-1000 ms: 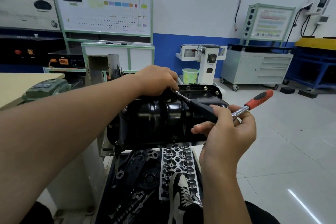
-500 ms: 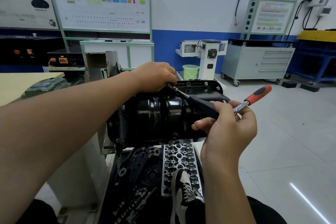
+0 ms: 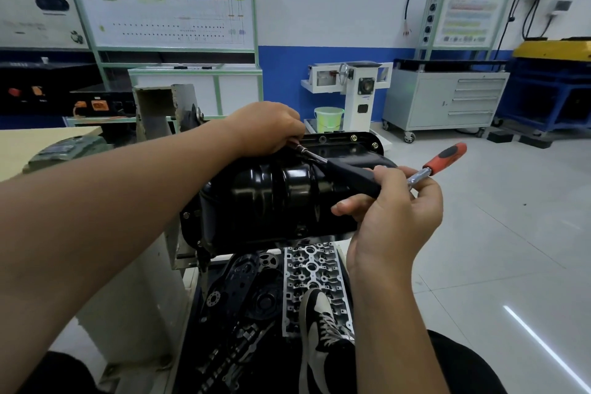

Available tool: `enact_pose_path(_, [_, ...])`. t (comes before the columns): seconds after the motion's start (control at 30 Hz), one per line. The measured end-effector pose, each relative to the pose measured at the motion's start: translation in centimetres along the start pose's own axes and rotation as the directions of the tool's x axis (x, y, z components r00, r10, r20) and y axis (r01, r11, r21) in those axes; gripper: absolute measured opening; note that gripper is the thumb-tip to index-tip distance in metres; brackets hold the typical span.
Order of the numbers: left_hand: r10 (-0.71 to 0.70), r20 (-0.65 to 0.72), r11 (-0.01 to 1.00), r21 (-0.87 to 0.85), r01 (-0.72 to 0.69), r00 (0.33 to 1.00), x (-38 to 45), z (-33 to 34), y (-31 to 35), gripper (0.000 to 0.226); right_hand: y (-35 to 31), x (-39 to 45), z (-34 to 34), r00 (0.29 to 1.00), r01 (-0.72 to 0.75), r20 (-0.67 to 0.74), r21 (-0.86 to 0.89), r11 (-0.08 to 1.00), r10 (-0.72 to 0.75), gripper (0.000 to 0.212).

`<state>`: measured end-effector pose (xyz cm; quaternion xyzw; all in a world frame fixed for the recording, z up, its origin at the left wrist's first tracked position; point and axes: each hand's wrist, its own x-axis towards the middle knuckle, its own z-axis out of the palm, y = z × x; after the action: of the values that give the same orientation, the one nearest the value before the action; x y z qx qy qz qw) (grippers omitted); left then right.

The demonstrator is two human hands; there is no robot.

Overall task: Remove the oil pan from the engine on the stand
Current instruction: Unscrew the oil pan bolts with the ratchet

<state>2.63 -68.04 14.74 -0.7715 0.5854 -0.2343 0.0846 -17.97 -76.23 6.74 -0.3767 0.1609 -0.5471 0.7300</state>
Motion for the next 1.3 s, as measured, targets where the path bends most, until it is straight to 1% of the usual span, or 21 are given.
enact_pose_path(0.13, [0.056,0.088,0.998,-0.041,-0.053,0.995,0.0,-0.7,-0.3,0.039,0.2,0.2,-0.1,1.000,-0.026,0.006,0.007,1.000,0.026,0.024])
enact_pose_path(0.23, [0.060,0.111,0.998,-0.018,-0.058,0.992,0.0,-0.9,-0.5,0.041,0.4,0.2,-0.1,0.998,-0.060,0.004,0.011,0.998,0.060,0.027])
enact_pose_path(0.3, [0.040,0.082,0.999,0.004,-0.040,0.996,-0.2,-0.5,-0.3,0.036,0.5,0.3,-0.1,0.998,-0.069,0.005,0.018,0.997,0.069,0.030])
enact_pose_path(0.4, [-0.006,0.005,0.999,-0.033,0.006,1.000,-0.6,-0.2,-0.3,0.031,0.5,0.3,-0.2,0.998,-0.066,0.006,0.022,0.998,0.066,0.031])
enact_pose_path(0.57, [-0.012,0.008,0.999,-0.030,0.012,1.000,-1.0,-0.6,-0.1,0.031,0.6,0.3,-0.3,0.998,-0.068,0.001,0.011,0.998,0.068,0.028])
enact_pose_path(0.73, [-0.008,0.026,1.000,0.027,0.007,1.000,-1.0,-0.9,0.1,0.043,0.7,0.1,-0.2,0.998,-0.063,0.002,-0.008,0.998,0.063,0.028])
enact_pose_path(0.83, [-0.016,0.017,0.999,0.044,0.015,1.000,-0.9,-0.9,0.4,0.040,0.6,0.1,-0.2,0.998,-0.058,-0.004,-0.016,0.998,0.058,0.028])
enact_pose_path(0.93, [-0.043,-0.049,0.998,0.031,0.045,0.998,-1.1,-0.7,0.4,0.033,0.5,-0.1,-0.1,0.999,-0.043,-0.015,-0.018,0.999,0.042,0.029])
enact_pose_path(1.03, [-0.072,-0.103,0.997,-0.016,0.070,0.992,-1.3,-0.5,0.4,0.027,0.5,-0.7,0.1,0.999,0.026,-0.018,-0.063,0.998,-0.027,0.027])
enact_pose_path(1.13, [-0.147,-0.131,0.981,-0.145,0.128,0.980,-1.6,-0.2,0.5,0.017,0.4,-1.7,0.4,0.992,0.121,0.059,-0.186,0.975,-0.112,0.024])
enact_pose_path(1.23, [-0.227,-0.123,0.938,-0.294,0.183,0.966,-1.9,0.2,0.3,0.018,0.0,-1.9,0.9,0.984,0.133,0.151,-0.255,0.958,-0.096,0.030])
enact_pose_path(1.3, [-0.244,-0.103,0.919,-0.343,0.196,0.964,-1.9,0.3,0.3,0.020,-0.1,-1.8,1.3,0.980,0.126,0.181,-0.275,0.953,-0.078,0.035])
